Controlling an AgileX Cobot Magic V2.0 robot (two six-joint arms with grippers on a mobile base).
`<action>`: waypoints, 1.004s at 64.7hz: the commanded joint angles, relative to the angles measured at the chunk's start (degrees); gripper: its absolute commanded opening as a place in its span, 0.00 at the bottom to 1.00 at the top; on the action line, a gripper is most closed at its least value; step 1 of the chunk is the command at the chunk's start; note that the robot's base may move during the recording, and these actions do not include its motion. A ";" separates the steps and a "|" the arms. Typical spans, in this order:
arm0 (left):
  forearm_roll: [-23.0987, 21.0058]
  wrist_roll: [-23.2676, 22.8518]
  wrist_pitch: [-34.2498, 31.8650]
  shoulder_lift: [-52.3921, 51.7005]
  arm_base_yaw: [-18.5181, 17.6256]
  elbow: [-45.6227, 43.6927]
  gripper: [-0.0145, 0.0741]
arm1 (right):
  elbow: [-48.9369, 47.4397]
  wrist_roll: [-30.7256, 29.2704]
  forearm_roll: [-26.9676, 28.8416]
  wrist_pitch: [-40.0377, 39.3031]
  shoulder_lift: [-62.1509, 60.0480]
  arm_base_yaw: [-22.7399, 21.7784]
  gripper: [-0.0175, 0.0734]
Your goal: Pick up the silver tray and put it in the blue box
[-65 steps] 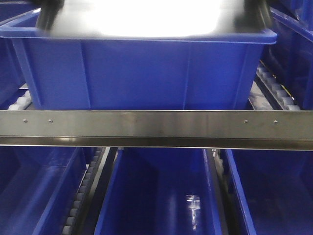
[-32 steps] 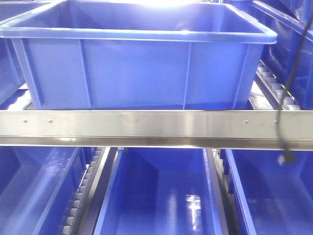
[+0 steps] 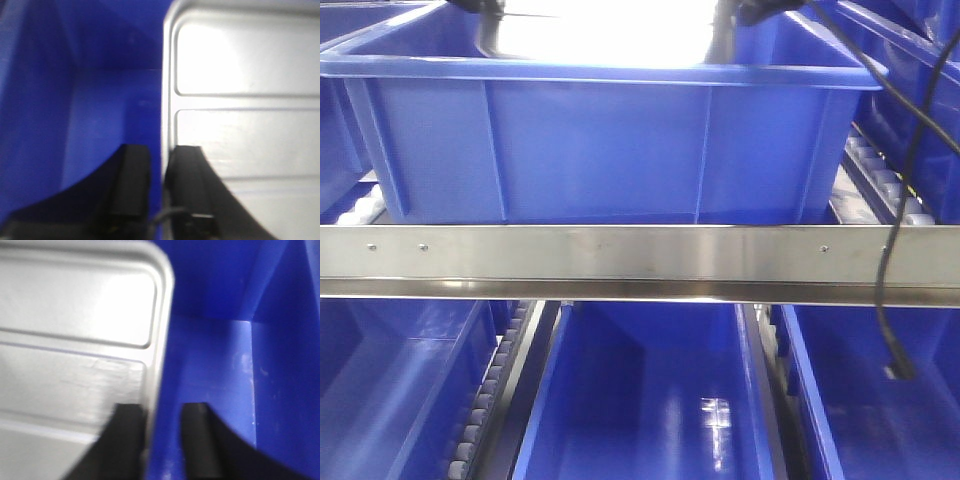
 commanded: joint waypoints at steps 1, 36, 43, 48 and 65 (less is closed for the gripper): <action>1.79 -0.12 -1.94 -3.16 2.21 -2.35 0.33 | -2.38 -0.27 -2.41 -1.65 -3.43 -1.66 0.67; 0.77 -0.21 -4.87 -4.75 2.96 -2.35 0.05 | -2.38 -0.27 -2.41 -7.76 -6.01 -2.19 0.26; -0.33 -0.21 -5.82 -6.16 2.33 -2.35 0.05 | -2.38 -0.27 -2.41 -9.69 -6.83 -2.19 0.26; -0.69 -0.21 -5.82 -8.12 1.79 -2.35 0.05 | -2.38 -0.27 -2.41 -10.22 -8.15 -2.19 0.26; -1.06 -0.24 -15.58 -19.57 1.78 10.59 0.05 | 8.16 -0.23 -2.53 -14.86 -18.64 -2.13 0.25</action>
